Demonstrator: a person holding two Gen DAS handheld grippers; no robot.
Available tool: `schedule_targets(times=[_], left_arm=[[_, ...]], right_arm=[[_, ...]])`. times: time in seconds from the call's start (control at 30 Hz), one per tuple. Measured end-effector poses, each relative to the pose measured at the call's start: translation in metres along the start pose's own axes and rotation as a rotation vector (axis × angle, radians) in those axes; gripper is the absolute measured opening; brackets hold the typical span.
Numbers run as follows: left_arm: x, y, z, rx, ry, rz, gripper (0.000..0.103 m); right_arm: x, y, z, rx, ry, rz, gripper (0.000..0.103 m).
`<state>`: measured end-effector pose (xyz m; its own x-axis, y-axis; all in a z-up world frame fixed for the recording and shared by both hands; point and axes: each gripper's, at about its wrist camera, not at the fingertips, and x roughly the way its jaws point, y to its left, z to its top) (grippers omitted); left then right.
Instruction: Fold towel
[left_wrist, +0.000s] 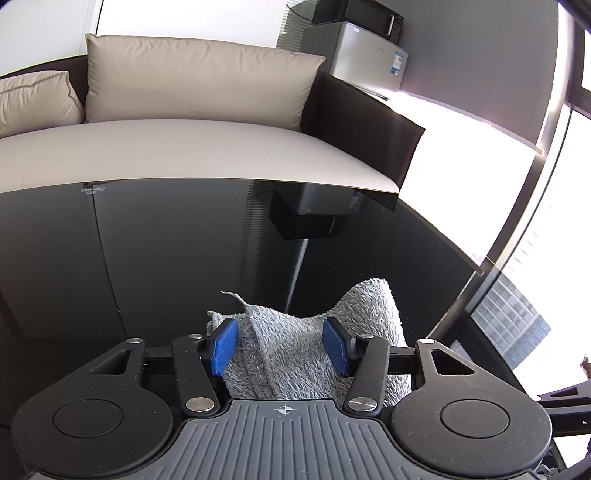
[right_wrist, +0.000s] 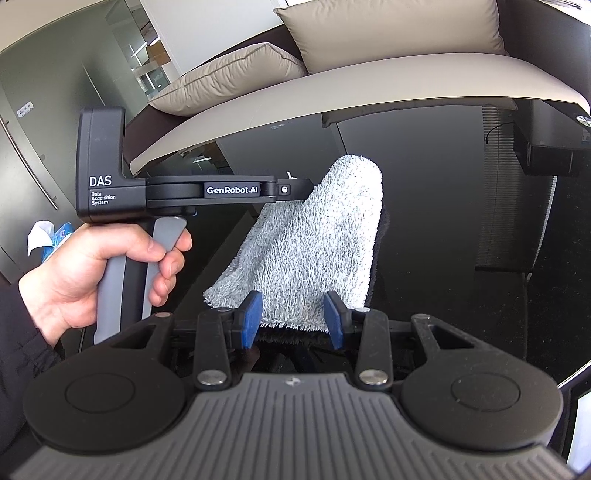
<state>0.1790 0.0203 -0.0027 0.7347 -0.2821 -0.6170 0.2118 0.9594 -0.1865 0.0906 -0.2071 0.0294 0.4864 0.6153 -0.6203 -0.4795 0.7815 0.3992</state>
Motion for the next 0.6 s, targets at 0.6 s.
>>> schedule_targets(times=[0.6], left_arm=[[-0.011,0.000,0.002,-0.001,-0.048,0.052,0.007]], right_arm=[[0.001,0.001,0.000,0.001,0.003,0.002,0.039]])
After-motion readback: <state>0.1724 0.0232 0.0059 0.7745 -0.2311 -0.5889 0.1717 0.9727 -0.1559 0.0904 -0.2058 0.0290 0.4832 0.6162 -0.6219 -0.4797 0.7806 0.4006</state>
